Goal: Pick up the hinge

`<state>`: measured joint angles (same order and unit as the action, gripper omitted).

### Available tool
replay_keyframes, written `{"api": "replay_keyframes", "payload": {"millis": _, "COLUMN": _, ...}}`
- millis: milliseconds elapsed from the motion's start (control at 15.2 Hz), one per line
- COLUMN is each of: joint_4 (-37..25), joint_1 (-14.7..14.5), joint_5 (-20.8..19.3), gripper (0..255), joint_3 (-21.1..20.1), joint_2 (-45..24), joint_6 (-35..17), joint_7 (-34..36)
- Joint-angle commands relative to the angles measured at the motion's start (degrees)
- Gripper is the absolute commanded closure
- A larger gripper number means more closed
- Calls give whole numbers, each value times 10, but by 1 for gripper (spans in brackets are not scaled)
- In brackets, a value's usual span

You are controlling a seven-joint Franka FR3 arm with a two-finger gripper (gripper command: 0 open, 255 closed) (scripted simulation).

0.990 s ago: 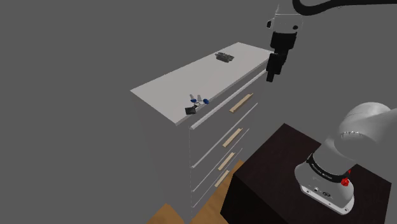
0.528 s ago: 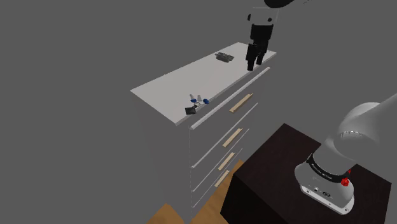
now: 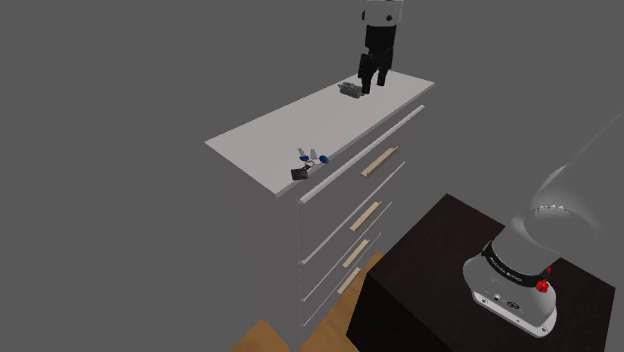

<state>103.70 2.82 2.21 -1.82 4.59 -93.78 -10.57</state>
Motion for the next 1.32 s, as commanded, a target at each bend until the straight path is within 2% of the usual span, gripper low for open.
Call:
{"api": "replay_keyframes", "payload": {"millis": 0, "joint_4": -57, "joint_1": 1, "joint_5": -4, "gripper": 0, "joint_3": 1, "joint_2": -50, "joint_6": 5, "joint_7": -2}}
{"api": "replay_keyframes", "payload": {"millis": 330, "joint_4": -225, "joint_1": 2, "joint_5": -11, "gripper": 0, "joint_3": 2, "joint_2": -172, "joint_6": 44, "joint_7": -3}}
{"api": "replay_keyframes", "payload": {"millis": 792, "joint_4": -161, "joint_1": 2, "joint_5": -11, "gripper": 0, "joint_3": 3, "joint_2": -165, "joint_6": -13, "joint_7": -4}}
{"api": "replay_keyframes", "payload": {"millis": 990, "joint_4": -156, "joint_1": 2, "joint_5": -11, "gripper": 0, "joint_3": 3, "joint_2": -165, "joint_6": -17, "joint_7": -4}}
{"api": "replay_keyframes", "payload": {"millis": 1056, "joint_4": -161, "joint_1": 1, "joint_5": -11, "gripper": 255, "joint_3": 2, "joint_2": -169, "joint_6": -17, "joint_7": -3}}
{"api": "replay_keyframes", "payload": {"millis": 1254, "joint_4": -181, "joint_1": 0, "joint_5": -11, "gripper": 255, "joint_3": 1, "joint_2": -189, "joint_6": -17, "joint_7": -1}}
